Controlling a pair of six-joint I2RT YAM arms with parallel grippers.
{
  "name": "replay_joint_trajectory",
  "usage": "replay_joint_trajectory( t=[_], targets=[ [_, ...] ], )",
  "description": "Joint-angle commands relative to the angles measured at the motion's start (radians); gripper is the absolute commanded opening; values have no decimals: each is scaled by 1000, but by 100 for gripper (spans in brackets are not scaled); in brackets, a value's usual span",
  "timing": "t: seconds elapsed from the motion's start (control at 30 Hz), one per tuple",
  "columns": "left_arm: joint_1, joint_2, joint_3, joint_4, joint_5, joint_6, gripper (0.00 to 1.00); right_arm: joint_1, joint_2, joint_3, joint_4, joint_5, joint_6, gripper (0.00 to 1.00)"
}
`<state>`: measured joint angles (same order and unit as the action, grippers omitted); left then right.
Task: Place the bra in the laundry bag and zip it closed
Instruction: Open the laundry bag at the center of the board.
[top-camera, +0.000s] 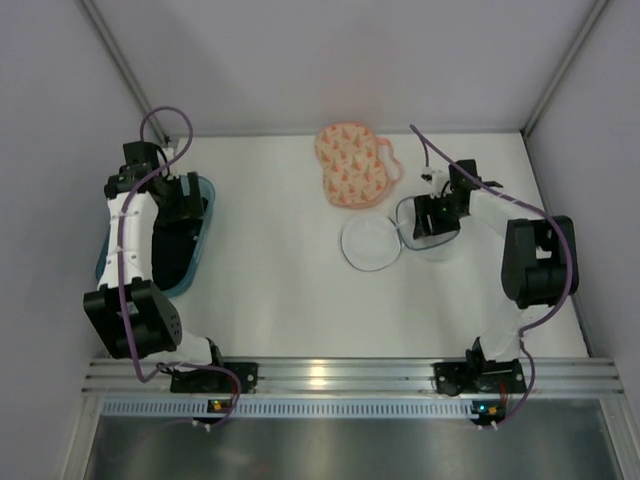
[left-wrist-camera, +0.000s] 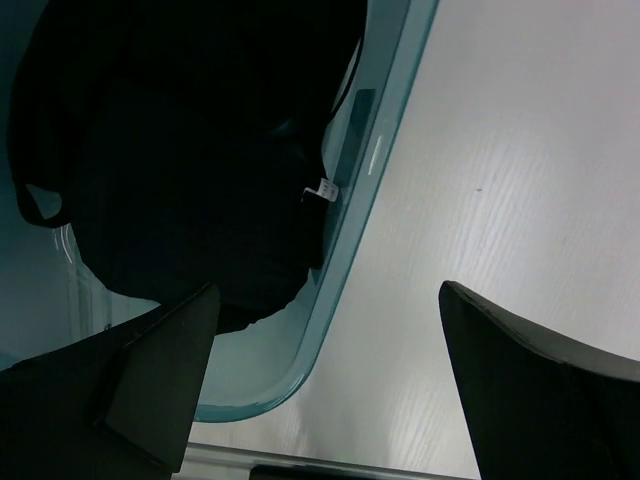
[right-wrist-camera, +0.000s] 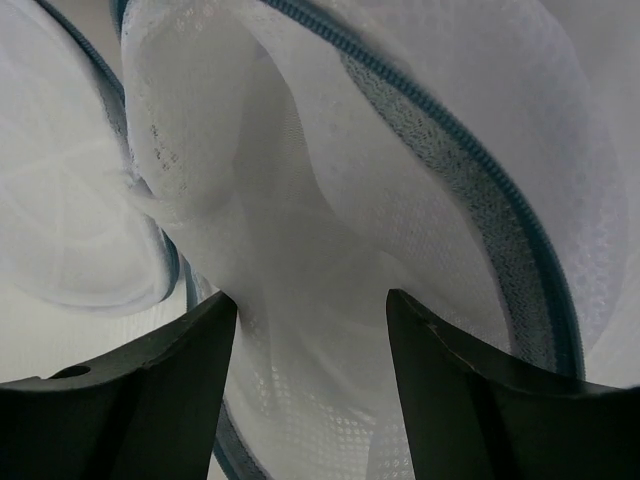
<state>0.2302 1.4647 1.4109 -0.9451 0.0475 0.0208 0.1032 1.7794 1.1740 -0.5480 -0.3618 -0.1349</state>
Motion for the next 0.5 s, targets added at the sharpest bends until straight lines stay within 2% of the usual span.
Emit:
replay_joint_trajectory(
  t=[0.0, 0.1, 0.13, 0.23, 0.33, 0.4, 0.47],
  targets=[
    [29, 28, 31, 5, -37, 1, 96, -52, 9, 67, 48, 58, 9, 62],
    [47, 34, -12, 14, -101, -13, 95, -94, -3, 70, 25, 58, -17, 62],
    [55, 36, -27, 22, -107, -18, 93, -143, -11, 73, 16, 28, -32, 63],
    [98, 36, -88, 63, -132, -18, 89, -174, -47, 91, -41, -81, -57, 65],
    [136, 40, -135, 107, -156, -16, 88, -180, -103, 105, -87, -193, -65, 66],
    [155, 54, -153, 123, -175, -16, 81, -180, -138, 124, -110, -241, -65, 67],
    [159, 65, -173, 135, -193, -61, 80, -180, -166, 148, -144, -282, -52, 67]
  ],
)
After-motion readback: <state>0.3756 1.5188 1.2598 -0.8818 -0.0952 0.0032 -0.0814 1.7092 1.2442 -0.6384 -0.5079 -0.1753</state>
